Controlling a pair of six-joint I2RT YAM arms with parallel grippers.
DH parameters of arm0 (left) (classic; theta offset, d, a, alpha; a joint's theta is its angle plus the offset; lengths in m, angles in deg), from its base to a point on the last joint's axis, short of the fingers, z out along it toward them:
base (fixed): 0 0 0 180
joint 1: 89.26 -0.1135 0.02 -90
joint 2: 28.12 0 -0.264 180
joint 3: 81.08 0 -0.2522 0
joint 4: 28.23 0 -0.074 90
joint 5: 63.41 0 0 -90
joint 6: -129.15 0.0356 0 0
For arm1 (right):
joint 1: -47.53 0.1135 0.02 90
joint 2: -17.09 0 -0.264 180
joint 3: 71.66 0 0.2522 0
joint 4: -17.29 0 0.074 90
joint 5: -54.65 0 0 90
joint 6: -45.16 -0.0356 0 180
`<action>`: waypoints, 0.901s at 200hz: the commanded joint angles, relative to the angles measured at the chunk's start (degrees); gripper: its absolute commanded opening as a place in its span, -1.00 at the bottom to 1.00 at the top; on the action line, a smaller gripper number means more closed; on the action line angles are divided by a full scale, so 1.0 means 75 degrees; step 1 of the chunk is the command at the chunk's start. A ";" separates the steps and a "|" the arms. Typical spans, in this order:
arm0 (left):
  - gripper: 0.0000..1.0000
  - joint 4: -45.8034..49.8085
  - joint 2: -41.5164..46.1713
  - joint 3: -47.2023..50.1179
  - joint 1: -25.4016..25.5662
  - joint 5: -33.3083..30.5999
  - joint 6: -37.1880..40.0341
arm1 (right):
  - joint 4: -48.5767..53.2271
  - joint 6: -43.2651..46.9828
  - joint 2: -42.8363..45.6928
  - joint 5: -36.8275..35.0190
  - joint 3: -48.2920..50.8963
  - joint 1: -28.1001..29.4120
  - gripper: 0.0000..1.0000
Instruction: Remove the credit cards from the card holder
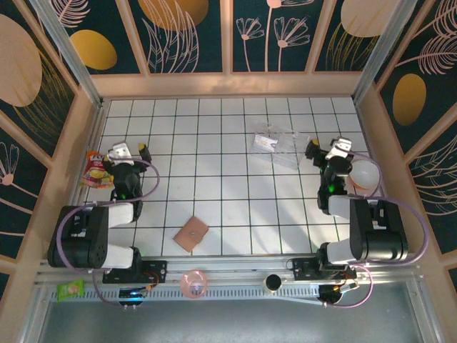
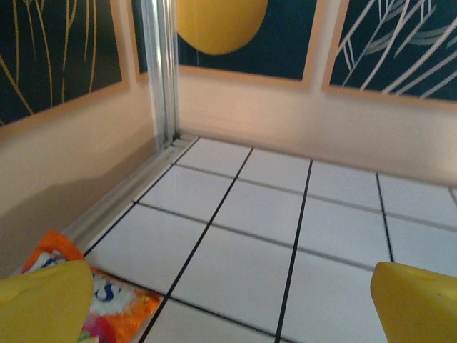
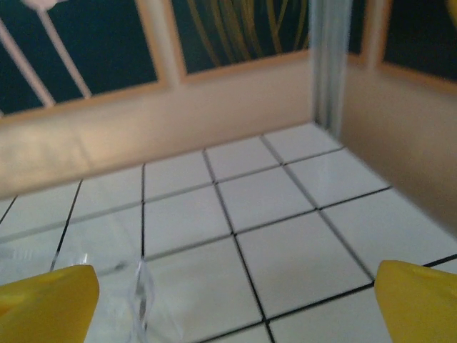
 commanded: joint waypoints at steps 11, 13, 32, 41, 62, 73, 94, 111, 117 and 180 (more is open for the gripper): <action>0.98 0.1719 0.0684 -0.0474 -0.0061 -0.0853 -0.1228 | 0.3130 -0.3156 0.0481 -0.2824 -0.1159 0.0195 0.99; 0.98 0.1752 0.0720 -0.0488 -0.0043 -0.0950 -0.1407 | 0.3412 -0.3271 0.0481 -0.2841 -0.1206 0.0171 0.98; 0.98 0.3342 0.1025 -0.0869 -0.0053 -0.1789 -0.4203 | 0.5612 -0.4226 0.0004 -0.1352 -0.2550 -0.0354 0.99; 0.98 0.4814 0.1180 -0.1182 -0.0053 -0.2238 -0.5916 | 0.5606 -0.4146 -0.0123 -0.1216 -0.2629 -0.0297 0.98; 0.98 0.4453 0.1601 -0.0898 -0.0053 -0.1297 -0.5901 | 0.4941 -0.3542 0.0107 0.0195 -0.2331 -0.0275 0.99; 0.98 0.4119 0.1906 -0.0589 -0.0053 -0.0798 -0.6129 | 0.5152 -0.3377 0.0099 0.0828 -0.2421 -0.0282 0.99; 0.98 0.2661 0.2499 0.0309 -0.0053 0.0415 -0.6177 | 0.5338 -0.3081 -0.0265 0.2294 -0.2623 -0.0298 0.87; 0.98 0.3130 0.2753 0.0193 -0.0058 0.1288 -0.6262 | 0.5519 -0.2991 -0.0712 0.3098 -0.2785 -0.0272 0.61; 0.96 0.3490 0.2736 0.0006 -0.0059 0.1636 -0.6163 | 0.5473 -0.3017 -0.0804 0.3210 -0.2757 -0.0251 0.53; 0.45 0.3037 0.1862 0.0263 -0.0041 0.4220 -0.6105 | 0.5704 -0.2946 -0.1337 0.3407 -0.2752 -0.0176 0.06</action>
